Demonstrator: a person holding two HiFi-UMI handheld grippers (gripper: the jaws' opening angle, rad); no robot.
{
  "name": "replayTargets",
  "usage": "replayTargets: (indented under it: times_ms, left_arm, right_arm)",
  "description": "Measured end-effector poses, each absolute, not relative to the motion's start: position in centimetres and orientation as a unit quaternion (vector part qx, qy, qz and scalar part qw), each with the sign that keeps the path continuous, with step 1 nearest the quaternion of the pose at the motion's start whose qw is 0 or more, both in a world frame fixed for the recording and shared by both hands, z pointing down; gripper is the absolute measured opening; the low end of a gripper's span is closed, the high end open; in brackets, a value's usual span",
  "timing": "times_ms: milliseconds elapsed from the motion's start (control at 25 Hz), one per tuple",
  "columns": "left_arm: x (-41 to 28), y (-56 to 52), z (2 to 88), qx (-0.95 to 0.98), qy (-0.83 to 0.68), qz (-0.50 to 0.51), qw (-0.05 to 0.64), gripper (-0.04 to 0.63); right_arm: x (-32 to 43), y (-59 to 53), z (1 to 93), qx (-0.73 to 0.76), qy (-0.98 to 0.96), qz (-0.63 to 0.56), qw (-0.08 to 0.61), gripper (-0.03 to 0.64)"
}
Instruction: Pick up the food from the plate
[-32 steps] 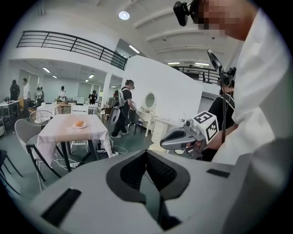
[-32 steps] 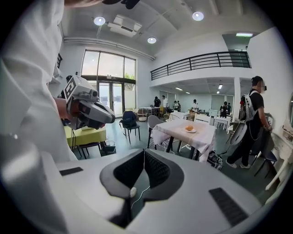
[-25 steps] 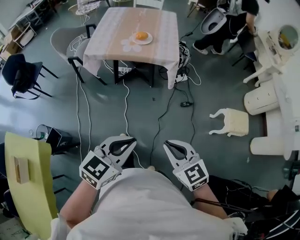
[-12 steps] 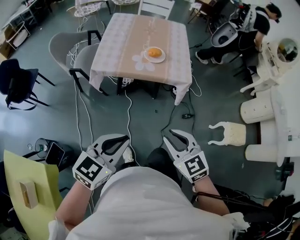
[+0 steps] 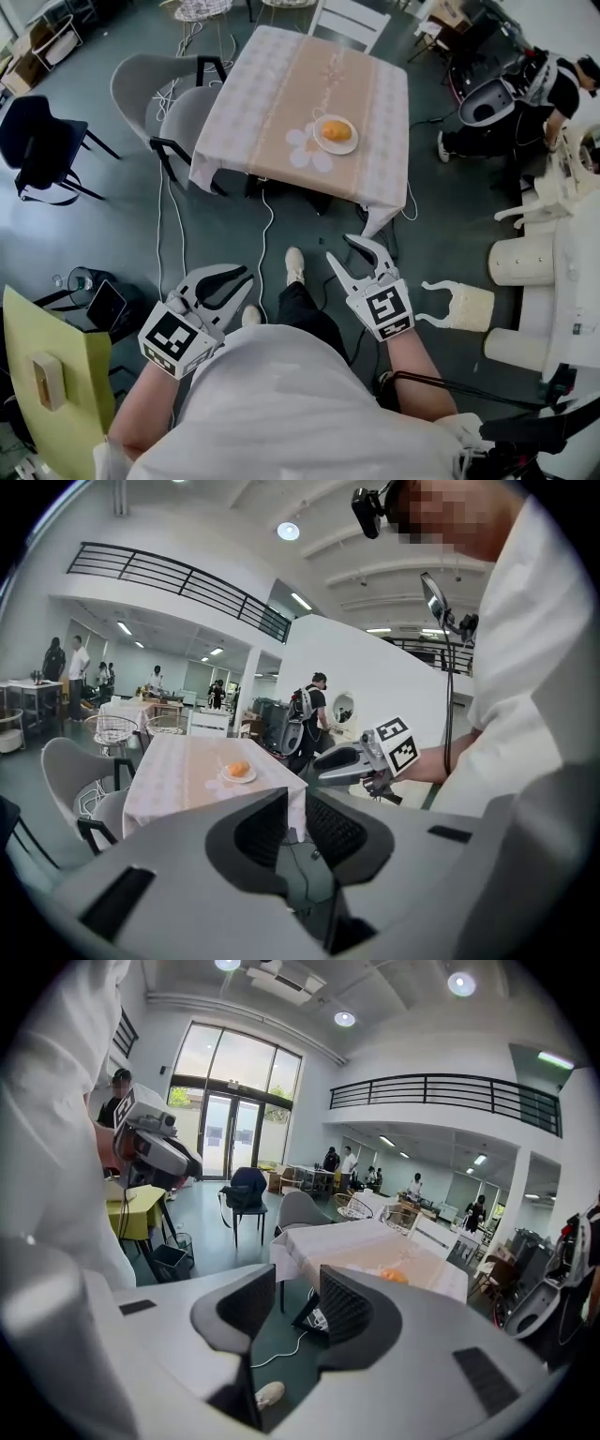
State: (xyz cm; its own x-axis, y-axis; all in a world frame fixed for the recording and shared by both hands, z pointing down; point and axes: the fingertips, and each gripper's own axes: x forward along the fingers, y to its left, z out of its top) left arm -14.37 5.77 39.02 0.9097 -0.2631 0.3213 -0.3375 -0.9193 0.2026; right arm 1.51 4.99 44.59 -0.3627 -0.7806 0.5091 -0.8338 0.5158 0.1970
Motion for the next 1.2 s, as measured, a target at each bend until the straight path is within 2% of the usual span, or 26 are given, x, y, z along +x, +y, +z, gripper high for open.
replayTargets:
  times_ms: [320, 640, 1200]
  left_arm:
    - [-7.8, -3.1, 37.4, 0.958, -0.210, 0.150, 0.125, 0.070]
    - [-2.3, -9.0, 36.9, 0.944, -0.251, 0.152, 0.147, 0.080]
    - [-0.6, -14.2, 37.8, 0.915, -0.319, 0.175, 0.176, 0.080]
  right_arm:
    - [9.2, -8.2, 47.0, 0.441, -0.841, 0.006, 0.315, 0.163]
    - [16.6, -19.3, 52.4, 0.399, -0.846, 0.003, 0.354, 0.272]
    - [18.9, -28.6, 62.8, 0.297, -0.851, 0.025, 0.433, 0.349]
